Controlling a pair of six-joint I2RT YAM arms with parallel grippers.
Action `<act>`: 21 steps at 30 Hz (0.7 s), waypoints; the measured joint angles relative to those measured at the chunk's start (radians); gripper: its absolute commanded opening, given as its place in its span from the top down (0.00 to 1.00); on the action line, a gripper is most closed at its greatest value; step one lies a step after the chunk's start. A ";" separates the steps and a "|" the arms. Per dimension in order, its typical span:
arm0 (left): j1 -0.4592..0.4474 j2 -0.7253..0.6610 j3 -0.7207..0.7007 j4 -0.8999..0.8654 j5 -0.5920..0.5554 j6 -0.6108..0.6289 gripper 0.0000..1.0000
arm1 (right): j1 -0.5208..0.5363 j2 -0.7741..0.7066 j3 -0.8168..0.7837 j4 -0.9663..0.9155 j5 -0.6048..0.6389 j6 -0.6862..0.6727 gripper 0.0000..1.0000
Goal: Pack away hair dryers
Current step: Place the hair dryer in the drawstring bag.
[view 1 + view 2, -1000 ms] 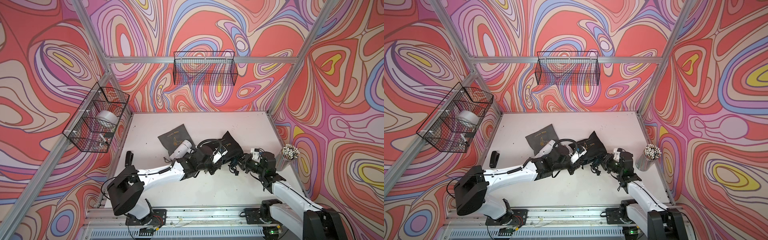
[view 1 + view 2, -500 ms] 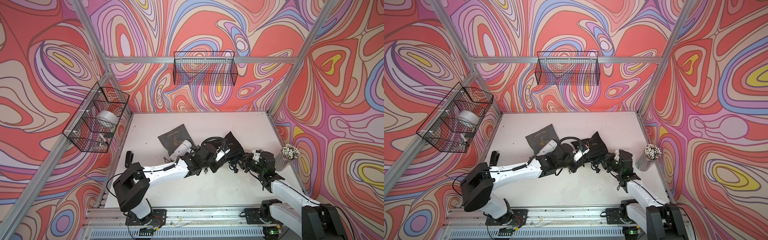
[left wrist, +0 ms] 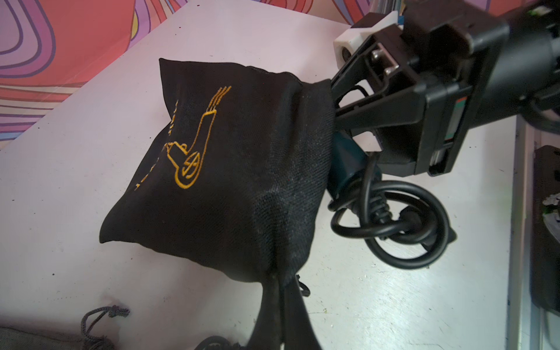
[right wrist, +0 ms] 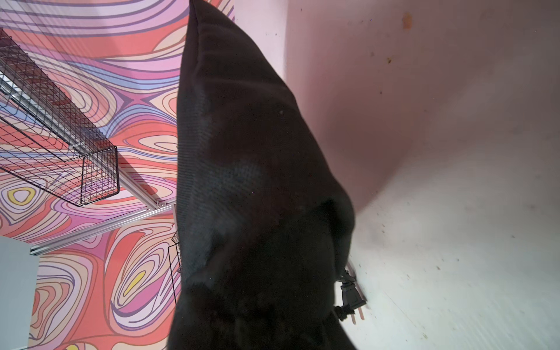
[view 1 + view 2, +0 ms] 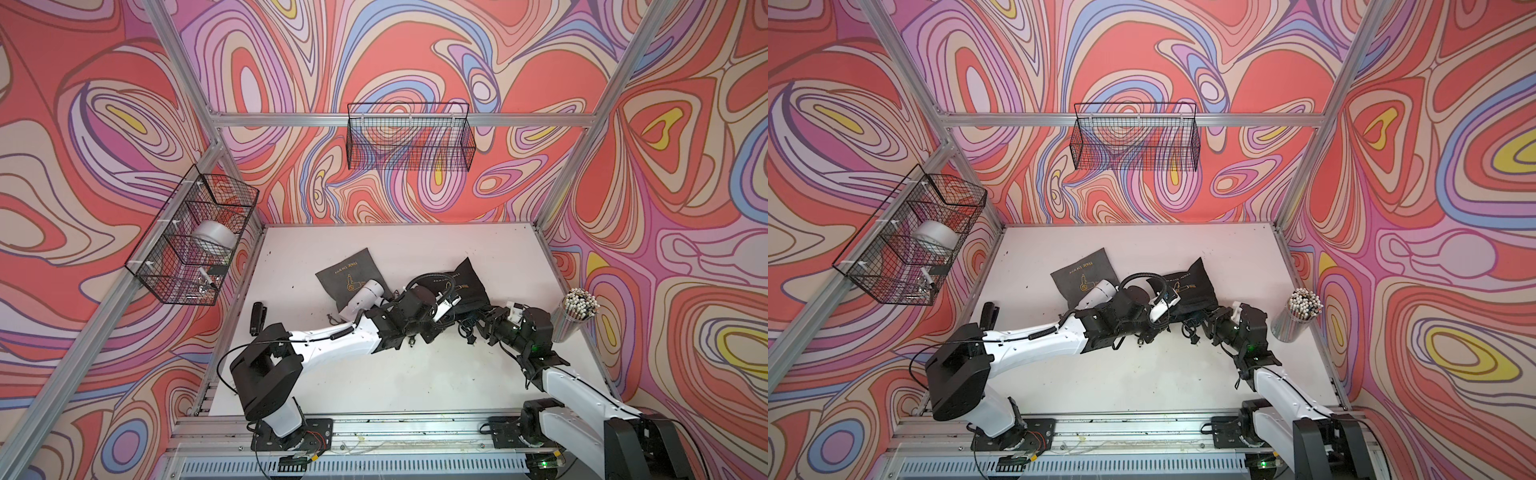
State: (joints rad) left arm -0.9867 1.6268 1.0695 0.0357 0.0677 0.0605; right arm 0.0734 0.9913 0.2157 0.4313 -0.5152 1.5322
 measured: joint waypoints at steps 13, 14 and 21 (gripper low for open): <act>-0.052 0.012 0.036 -0.047 0.034 0.034 1.00 | 0.001 0.023 0.025 0.001 0.046 0.021 1.00; -0.052 0.012 0.036 -0.047 0.035 0.034 1.00 | 0.001 0.023 0.040 -0.028 0.047 0.007 1.00; -0.053 0.013 0.082 -0.053 0.058 0.029 1.00 | 0.002 0.023 0.133 -0.155 0.063 -0.085 1.00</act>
State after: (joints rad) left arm -1.0393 1.6402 1.1515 -0.0170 0.1253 0.0898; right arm 0.0753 1.0142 0.3485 0.2760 -0.4526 1.4471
